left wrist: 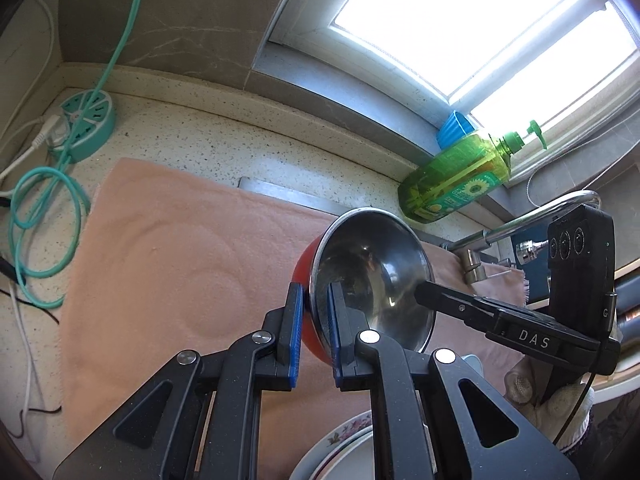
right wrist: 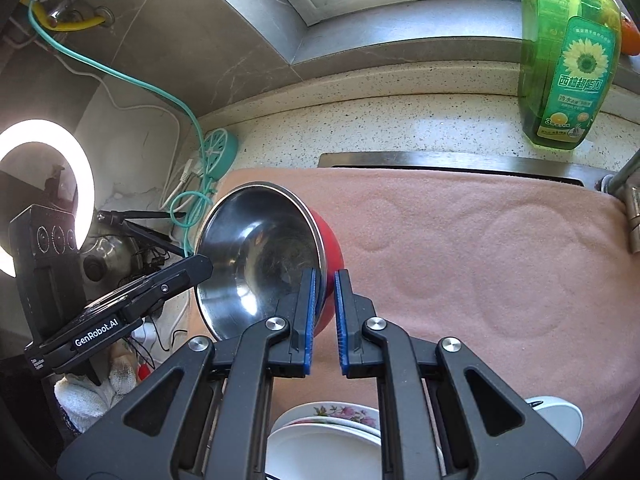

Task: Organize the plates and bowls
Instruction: 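Lift the red-bottomed bowl and carry it over the large steel bowl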

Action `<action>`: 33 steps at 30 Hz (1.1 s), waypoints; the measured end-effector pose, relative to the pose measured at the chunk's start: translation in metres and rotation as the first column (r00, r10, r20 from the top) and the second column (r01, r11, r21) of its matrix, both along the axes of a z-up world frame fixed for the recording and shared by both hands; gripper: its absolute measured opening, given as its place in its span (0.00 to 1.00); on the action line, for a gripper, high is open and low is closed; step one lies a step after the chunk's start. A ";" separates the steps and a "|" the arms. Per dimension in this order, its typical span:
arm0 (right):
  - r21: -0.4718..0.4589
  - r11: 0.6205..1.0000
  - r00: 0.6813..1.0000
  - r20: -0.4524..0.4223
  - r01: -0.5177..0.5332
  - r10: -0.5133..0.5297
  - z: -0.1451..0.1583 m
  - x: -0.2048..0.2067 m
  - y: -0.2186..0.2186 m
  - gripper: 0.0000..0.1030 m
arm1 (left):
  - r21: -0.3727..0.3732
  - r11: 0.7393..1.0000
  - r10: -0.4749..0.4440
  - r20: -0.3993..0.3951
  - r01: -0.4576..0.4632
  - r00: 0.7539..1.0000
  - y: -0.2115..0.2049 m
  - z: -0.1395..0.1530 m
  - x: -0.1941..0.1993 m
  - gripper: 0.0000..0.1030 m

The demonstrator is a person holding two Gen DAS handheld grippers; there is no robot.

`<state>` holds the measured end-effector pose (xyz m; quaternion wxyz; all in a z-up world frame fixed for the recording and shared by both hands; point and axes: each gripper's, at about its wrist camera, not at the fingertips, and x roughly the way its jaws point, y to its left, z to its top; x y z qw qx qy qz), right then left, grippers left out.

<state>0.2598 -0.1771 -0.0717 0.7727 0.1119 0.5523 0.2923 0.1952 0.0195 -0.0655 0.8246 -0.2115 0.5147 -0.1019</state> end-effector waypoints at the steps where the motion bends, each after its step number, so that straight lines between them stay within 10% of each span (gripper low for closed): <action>1: 0.003 1.000 1.000 0.005 -0.003 0.003 0.003 -0.005 0.001 0.09 | -0.003 1.000 0.001 0.003 -0.001 1.000 0.001 0.001 -0.004 0.10; 33: 0.030 0.977 0.978 -0.013 -0.209 0.210 0.005 -0.150 0.076 0.10 | -0.064 0.990 0.121 -0.011 -0.122 0.993 0.082 0.005 -0.159 0.10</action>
